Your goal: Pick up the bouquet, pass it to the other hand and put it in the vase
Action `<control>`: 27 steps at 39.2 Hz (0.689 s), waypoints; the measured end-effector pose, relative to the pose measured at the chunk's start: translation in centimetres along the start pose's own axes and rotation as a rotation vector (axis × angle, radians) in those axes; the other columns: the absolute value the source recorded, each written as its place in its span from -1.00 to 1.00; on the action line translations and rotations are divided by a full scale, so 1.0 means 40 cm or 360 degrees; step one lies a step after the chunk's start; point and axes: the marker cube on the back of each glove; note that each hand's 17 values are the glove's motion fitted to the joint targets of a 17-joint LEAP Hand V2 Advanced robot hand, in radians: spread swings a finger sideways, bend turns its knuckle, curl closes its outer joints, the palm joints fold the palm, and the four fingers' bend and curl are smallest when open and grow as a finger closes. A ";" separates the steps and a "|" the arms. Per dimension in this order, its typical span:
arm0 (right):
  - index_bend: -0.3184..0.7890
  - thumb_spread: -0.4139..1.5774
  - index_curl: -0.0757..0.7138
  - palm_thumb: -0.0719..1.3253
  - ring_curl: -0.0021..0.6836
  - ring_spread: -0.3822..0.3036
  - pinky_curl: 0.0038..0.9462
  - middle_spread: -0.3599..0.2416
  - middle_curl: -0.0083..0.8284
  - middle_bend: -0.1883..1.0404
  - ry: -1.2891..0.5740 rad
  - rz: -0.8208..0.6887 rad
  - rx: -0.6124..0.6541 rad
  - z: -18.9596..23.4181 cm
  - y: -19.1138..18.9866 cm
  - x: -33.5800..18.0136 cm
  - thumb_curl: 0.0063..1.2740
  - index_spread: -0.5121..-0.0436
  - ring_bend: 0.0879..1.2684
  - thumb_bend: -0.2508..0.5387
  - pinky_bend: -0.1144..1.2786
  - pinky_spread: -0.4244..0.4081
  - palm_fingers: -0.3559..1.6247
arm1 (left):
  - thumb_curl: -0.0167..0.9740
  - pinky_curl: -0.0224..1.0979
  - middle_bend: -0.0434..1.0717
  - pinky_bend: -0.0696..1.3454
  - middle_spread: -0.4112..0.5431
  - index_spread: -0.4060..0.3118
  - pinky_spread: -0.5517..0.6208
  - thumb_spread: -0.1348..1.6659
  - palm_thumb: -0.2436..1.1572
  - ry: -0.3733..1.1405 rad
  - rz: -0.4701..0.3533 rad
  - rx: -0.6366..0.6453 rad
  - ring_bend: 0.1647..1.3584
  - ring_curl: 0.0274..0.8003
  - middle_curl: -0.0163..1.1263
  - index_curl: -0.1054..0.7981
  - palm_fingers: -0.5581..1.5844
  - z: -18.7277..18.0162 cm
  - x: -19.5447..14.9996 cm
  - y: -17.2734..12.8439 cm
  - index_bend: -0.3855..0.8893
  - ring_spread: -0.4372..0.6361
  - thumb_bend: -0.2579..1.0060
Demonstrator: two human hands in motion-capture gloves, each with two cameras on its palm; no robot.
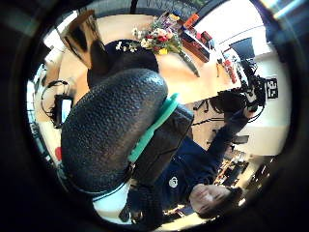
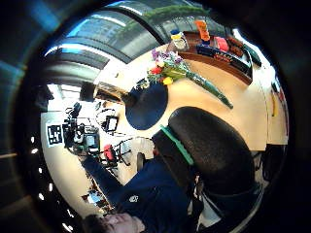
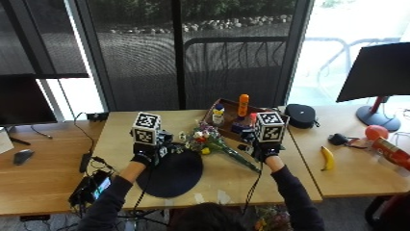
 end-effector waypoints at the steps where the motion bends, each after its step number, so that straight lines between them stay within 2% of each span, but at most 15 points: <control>1: -0.14 -0.16 -0.71 -0.50 -0.82 0.20 -0.85 0.12 -0.83 -0.31 -0.0001 -0.0001 -0.0001 0.000 -0.001 0.000 -0.93 0.43 -0.57 0.08 -0.35 0.21 -0.21 | -0.95 -0.84 -0.64 -0.44 -0.01 0.01 0.18 -0.39 -0.63 0.0002 0.0001 0.0001 -0.59 -0.88 -0.91 -0.63 -0.09 0.000 0.000 -0.001 -0.07 0.01 -0.59; 6: -0.13 0.15 -0.52 -0.46 -0.61 0.27 -0.68 0.11 -0.69 -0.31 -0.0004 0.0016 -0.0034 0.003 -0.009 -0.004 -0.89 0.04 -0.54 0.09 -0.33 0.31 -0.27 | -0.89 -0.69 -0.64 -0.41 0.05 -0.06 0.31 -0.07 -0.63 0.0045 0.0012 -0.0010 -0.51 -0.68 -0.80 -0.48 -0.13 0.015 -0.004 -0.020 -0.08 0.13 -0.60; 9: -0.15 0.28 -0.46 -0.44 -0.55 0.30 -0.63 0.11 -0.63 -0.31 0.0004 0.0020 -0.0028 0.000 -0.010 -0.009 -0.86 -0.09 -0.53 0.07 -0.32 0.35 -0.29 | -0.85 -0.65 -0.64 -0.40 0.08 -0.08 0.36 0.06 -0.64 0.0069 0.0022 -0.0020 -0.49 -0.62 -0.76 -0.40 -0.14 0.018 -0.003 -0.021 -0.09 0.18 -0.61; 17: -0.16 0.47 -0.37 -0.44 -0.46 0.34 -0.55 0.11 -0.50 -0.33 -0.0013 0.0021 -0.0033 -0.011 -0.007 -0.016 -0.82 -0.24 -0.50 -0.03 -0.33 0.40 -0.30 | -0.76 -0.57 -0.64 -0.40 0.12 -0.11 0.42 0.26 -0.66 0.0090 0.0029 -0.0009 -0.45 -0.55 -0.70 -0.26 -0.16 0.016 0.004 -0.013 -0.10 0.25 -0.62; 27: -0.21 0.57 -0.33 -0.42 -0.36 0.30 -0.44 0.12 -0.39 -0.36 -0.0094 0.0107 -0.0045 -0.045 0.006 0.005 -0.76 -0.30 -0.45 -0.15 -0.26 0.44 -0.27 | -0.68 -0.50 -0.63 -0.40 0.14 -0.12 0.45 0.35 -0.67 0.0112 0.0066 -0.0025 -0.44 -0.49 -0.64 -0.14 -0.18 0.042 0.036 -0.016 -0.11 0.27 -0.63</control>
